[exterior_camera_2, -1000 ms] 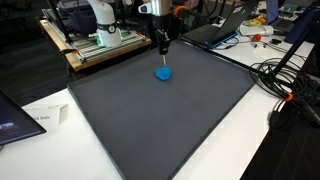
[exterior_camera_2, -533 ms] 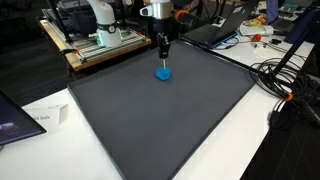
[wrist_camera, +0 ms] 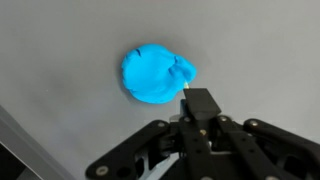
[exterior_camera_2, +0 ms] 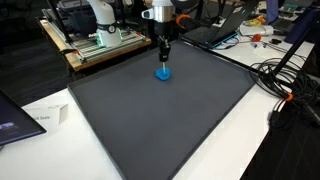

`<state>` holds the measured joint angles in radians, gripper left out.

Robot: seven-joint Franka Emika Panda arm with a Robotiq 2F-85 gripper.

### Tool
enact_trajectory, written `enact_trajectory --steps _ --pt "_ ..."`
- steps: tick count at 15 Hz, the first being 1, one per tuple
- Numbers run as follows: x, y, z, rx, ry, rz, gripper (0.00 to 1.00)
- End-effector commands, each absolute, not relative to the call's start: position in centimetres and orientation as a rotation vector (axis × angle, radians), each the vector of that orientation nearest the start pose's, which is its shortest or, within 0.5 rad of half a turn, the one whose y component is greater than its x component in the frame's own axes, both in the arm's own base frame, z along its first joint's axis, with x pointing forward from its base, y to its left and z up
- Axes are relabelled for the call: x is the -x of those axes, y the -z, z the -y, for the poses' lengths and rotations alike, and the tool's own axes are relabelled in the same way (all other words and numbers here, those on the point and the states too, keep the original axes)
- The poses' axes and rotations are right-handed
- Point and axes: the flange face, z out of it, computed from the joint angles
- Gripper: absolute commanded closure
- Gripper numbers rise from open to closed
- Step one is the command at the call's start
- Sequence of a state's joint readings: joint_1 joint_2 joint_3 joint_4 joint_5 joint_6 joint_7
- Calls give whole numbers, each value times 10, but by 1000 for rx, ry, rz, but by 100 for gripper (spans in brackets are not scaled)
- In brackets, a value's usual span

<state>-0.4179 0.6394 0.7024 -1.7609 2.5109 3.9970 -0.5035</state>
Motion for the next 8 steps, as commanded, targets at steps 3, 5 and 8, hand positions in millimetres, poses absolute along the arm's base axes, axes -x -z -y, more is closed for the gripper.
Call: enact_trajectory --steps 3,5,8 --pt "-517 -253 -32 1554 127 -2661 97" --pt "-519 -247 -29 1547 112 -2674 97" --pt "-522 -234 -27 1547 75 -2700 97"
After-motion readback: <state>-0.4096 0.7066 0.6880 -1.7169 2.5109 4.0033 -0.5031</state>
